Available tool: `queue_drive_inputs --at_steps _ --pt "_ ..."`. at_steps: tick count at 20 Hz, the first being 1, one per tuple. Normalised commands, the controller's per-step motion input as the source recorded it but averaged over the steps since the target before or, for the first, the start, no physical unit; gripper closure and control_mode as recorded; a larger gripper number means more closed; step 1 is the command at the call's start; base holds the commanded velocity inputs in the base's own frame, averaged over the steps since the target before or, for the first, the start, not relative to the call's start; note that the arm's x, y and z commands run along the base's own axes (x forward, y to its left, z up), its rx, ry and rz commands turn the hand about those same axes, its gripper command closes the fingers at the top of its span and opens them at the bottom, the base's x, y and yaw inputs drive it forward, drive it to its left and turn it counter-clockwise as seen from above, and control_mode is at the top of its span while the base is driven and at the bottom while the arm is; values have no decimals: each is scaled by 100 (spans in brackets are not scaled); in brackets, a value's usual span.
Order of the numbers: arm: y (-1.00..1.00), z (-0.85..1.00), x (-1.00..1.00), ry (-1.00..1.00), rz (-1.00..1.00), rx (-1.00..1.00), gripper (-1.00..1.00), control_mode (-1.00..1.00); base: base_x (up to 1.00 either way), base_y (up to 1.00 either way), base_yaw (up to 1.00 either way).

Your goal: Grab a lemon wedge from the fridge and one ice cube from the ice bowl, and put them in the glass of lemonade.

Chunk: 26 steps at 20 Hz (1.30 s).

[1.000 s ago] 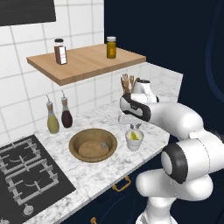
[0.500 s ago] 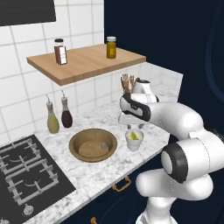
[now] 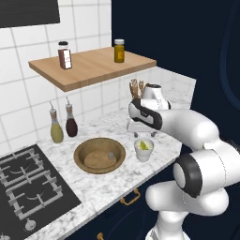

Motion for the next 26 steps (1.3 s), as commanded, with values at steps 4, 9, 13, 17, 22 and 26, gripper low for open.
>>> queue_drive_inputs --at_steps 4,9,13,17,22,26 --pt "-3 37 -50 -13 0 0 -100 -100 0 0 0" --pt "1 49 -45 -11 -1 -3 -100 -100 0 0 0" --pt "-35 9 -25 -5 0 9 -100 -100 0 0 0" --pt "-28 0 -26 -4 0 8 -100 -100 0 0 0" --pt "-26 -2 -14 -4 -7 3 -100 -100 0 0 0" --pt "-40 -10 0 0 -21 0 -100 -100 0 0 0"
